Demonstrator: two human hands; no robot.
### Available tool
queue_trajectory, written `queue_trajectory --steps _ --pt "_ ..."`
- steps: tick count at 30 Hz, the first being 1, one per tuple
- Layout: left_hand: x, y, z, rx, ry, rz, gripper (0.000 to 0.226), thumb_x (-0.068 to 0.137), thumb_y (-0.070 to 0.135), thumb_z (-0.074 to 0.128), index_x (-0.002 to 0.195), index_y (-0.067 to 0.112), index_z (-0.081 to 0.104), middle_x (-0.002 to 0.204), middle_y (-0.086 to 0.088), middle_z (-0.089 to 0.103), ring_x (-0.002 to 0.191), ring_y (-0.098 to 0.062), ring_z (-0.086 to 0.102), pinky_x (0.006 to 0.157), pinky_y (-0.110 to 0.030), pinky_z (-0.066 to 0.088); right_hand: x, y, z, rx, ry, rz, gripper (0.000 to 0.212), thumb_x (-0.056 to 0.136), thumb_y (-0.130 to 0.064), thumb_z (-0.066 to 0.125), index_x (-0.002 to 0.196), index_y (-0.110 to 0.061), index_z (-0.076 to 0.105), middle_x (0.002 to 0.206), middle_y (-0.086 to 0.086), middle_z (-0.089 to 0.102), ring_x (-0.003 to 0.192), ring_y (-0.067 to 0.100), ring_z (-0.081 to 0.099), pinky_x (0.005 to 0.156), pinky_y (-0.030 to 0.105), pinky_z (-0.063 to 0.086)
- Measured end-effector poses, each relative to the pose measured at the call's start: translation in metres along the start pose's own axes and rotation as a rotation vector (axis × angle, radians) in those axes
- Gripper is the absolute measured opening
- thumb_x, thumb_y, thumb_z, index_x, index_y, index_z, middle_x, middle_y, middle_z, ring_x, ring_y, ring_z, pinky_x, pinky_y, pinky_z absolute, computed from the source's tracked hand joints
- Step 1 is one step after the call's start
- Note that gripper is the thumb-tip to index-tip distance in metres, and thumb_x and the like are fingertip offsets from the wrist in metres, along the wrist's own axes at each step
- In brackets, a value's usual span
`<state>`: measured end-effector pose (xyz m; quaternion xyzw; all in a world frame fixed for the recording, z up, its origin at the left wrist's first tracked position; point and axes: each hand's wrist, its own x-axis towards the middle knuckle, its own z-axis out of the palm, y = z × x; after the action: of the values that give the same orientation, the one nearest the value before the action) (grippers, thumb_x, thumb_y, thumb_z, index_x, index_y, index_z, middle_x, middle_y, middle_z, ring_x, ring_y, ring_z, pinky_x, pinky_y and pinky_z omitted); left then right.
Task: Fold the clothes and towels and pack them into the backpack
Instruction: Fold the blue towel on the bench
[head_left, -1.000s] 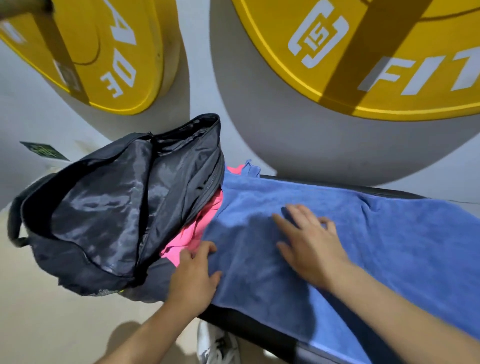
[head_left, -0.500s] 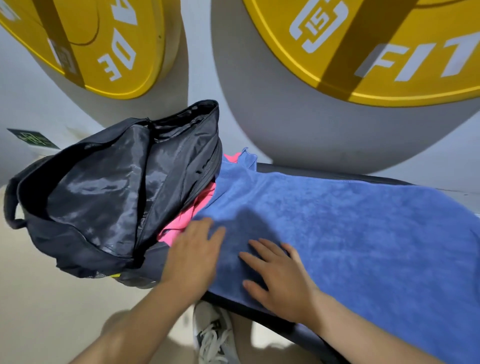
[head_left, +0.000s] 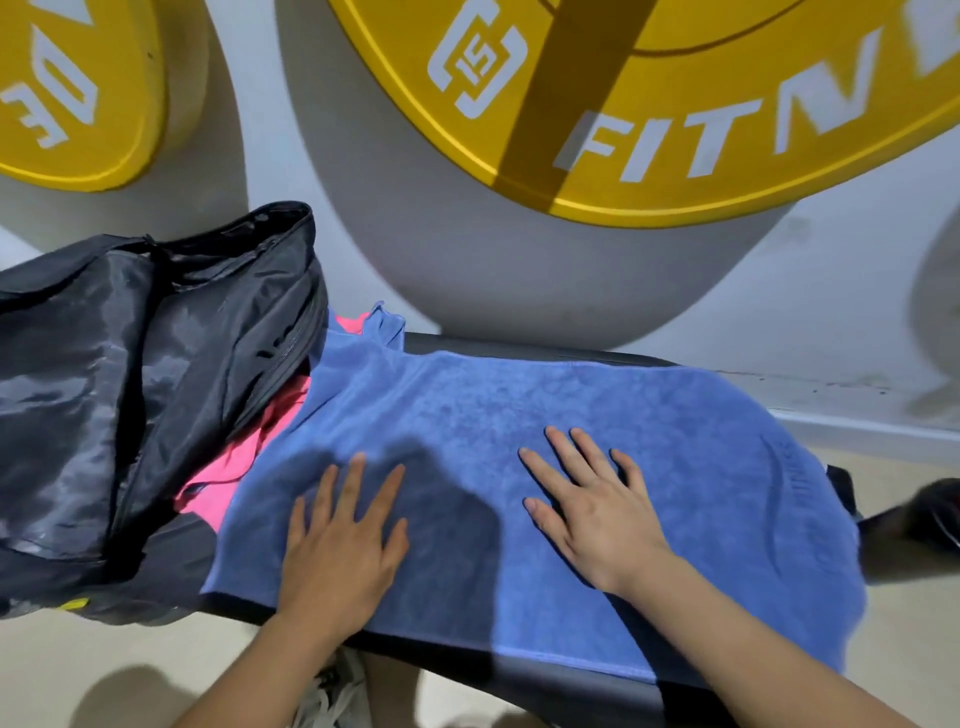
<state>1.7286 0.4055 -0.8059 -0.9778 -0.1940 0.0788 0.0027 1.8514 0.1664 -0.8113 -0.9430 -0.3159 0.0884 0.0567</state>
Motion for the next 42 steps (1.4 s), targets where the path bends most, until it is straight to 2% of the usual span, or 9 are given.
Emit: queue_trajectory --steps 3,9,16,19,21,27,32,36,42 --pt "-0.002 0.021 -0.011 -0.011 0.044 0.038 0.055 0.072 0.030 0.050 0.124 0.018 0.062 0.132 -0.018 0.055 0.115 -0.039 0.056 0.086 -0.058 0.048 -0.006 0.020 -0.006 0.042 0.016 0.078 0.066 0.088 -0.063 0.001 0.149 -0.044 0.015 0.161 -0.009 0.006 0.149 0.019 0.003 0.114 0.046 0.005" --pt "-0.046 0.120 -0.017 -0.173 0.084 0.655 0.060 0.055 0.022 0.067 0.112 0.036 0.056 0.121 -0.002 0.061 0.099 -0.020 0.056 0.056 -0.030 0.050 -0.020 0.050 -0.016 0.046 0.022 0.260 0.070 0.082 -0.064 -0.007 0.149 -0.046 0.006 0.161 -0.010 -0.002 0.148 0.018 -0.006 0.114 0.048 0.003" --pt "-0.058 0.174 -0.042 -0.009 -0.036 0.579 0.031 0.076 0.018 0.056 0.106 0.024 0.052 0.118 -0.004 0.046 0.105 -0.028 0.047 0.070 -0.036 0.031 -0.039 0.107 -0.031 0.155 0.104 0.557 0.048 0.098 -0.049 0.025 0.145 -0.041 0.021 0.157 -0.005 0.017 0.145 0.021 0.011 0.109 0.051 0.018" --pt "-0.066 0.210 -0.042 -0.060 0.012 0.768 0.030 0.051 0.025 0.072 0.076 0.025 0.057 0.084 0.005 0.052 0.075 -0.017 0.051 0.054 -0.024 0.032 -0.042 0.132 -0.034 0.323 0.178 0.714 0.049 0.097 -0.044 0.031 0.144 -0.035 0.023 0.145 -0.001 0.034 0.134 0.026 0.029 0.100 0.051 0.031" --pt "-0.070 0.237 -0.028 -0.090 0.015 0.871 0.036 0.046 0.034 0.074 0.078 0.029 0.061 0.083 0.010 0.053 0.075 -0.013 0.052 0.053 -0.022 0.041 -0.044 0.147 -0.037 0.522 0.147 0.814 0.055 0.097 -0.044 0.032 0.149 -0.030 0.021 0.147 0.005 0.036 0.134 0.032 0.033 0.102 0.052 0.033" --pt "-0.081 0.283 -0.011 -0.095 0.036 0.803 0.072 0.040 0.045 0.081 0.104 0.033 0.050 0.091 -0.002 0.047 0.078 -0.023 0.043 0.057 -0.041 0.042 -0.044 0.171 -0.038 1.034 0.196 1.039 0.058 0.092 -0.050 0.047 0.133 -0.009 0.050 0.127 0.012 0.056 0.107 0.031 0.055 0.090 0.040 0.045" --pt "-0.084 0.297 -0.010 -0.175 0.168 0.810 0.018 0.071 0.034 0.052 0.085 0.028 0.060 0.078 0.004 0.050 0.072 -0.018 0.047 0.059 -0.032 0.045 -0.038 0.175 -0.044 1.135 0.411 1.063 0.052 0.084 -0.029 0.071 0.131 -0.016 0.052 0.122 0.009 0.060 0.104 0.029 0.059 0.085 0.035 0.048" --pt "-0.076 0.296 -0.009 -0.283 0.161 0.836 0.015 0.071 0.025 0.049 0.077 0.027 0.062 0.072 0.008 0.055 0.067 -0.013 0.054 0.054 -0.023 0.049 -0.035 0.186 -0.054 1.330 0.399 1.074 0.044 0.081 -0.001 0.069 0.119 -0.020 0.057 0.103 0.016 0.065 0.091 0.033 0.065 0.082 0.043 0.055" --pt "-0.068 0.283 -0.033 -0.367 -0.073 0.714 0.073 0.040 0.017 0.079 0.107 0.026 0.052 0.077 0.010 0.061 0.053 -0.007 0.061 0.041 -0.016 0.042 -0.038 0.198 -0.062 1.560 0.367 0.999 0.030 0.082 0.007 0.055 0.107 -0.004 0.069 0.088 0.012 0.068 0.073 0.024 0.062 0.070 0.031 0.054"
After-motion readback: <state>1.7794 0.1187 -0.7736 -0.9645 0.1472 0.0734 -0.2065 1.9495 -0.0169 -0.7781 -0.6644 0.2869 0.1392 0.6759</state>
